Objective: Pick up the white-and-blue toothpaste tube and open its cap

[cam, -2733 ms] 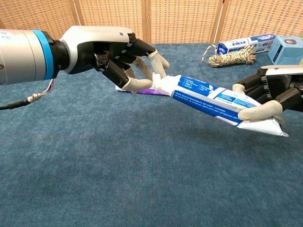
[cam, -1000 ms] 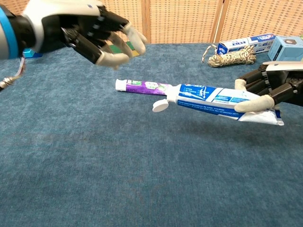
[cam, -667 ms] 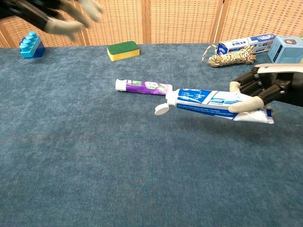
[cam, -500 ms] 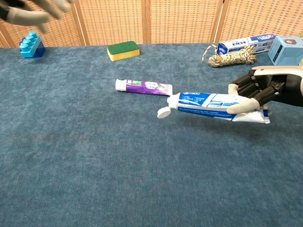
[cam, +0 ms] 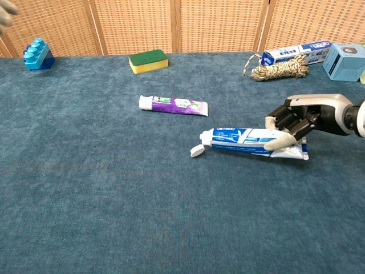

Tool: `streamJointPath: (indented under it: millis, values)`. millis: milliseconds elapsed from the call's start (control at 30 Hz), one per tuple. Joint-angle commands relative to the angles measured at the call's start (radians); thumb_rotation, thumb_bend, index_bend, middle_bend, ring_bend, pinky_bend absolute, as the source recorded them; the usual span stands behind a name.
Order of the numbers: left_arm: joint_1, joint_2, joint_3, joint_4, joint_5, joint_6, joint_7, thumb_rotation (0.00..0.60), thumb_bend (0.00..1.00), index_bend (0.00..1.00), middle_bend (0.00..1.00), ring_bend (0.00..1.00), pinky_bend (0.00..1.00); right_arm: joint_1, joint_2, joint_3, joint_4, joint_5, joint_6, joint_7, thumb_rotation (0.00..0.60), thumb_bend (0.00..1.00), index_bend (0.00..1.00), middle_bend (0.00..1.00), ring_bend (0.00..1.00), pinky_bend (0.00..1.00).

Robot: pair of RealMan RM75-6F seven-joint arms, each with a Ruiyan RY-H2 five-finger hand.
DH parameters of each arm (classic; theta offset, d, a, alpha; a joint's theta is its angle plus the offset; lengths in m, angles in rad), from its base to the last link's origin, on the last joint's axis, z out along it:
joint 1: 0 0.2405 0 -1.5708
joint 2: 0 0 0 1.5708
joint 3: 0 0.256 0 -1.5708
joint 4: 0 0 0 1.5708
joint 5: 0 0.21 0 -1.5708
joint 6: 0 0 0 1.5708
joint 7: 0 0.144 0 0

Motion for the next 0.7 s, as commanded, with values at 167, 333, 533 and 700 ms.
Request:
streamJointPath:
  millis: [167,333,533,700]
  values:
    - [0.031,0.005,0.006,0.030,0.028,0.015,-0.048,0.600,0.39,0.37,0.17,0.24,0.34,-0.025,-0.008,0.006,0.002,0.024,0.073,-0.118,0.584,0.70,0.50,0.40,0.34,0.29]
    - [0.046,-0.003,0.012,0.043,0.039,0.021,-0.054,0.600,0.40,0.36,0.16,0.23,0.27,-0.052,0.016,0.021,-0.028,0.020,0.130,-0.148,0.496,0.69,0.42,0.33,0.27,0.23]
    - [0.085,-0.009,0.033,0.068,0.066,0.071,0.014,0.600,0.40,0.34,0.16,0.20,0.31,-0.107,0.069,0.041,-0.083,0.022,0.225,-0.164,0.421,0.68,0.39,0.29,0.20,0.21]
    - [0.145,-0.029,0.062,0.098,0.089,0.150,0.081,0.600,0.39,0.35,0.17,0.18,0.26,-0.177,0.141,0.037,-0.151,0.002,0.335,-0.202,0.398,0.64,0.39,0.29,0.18,0.21]
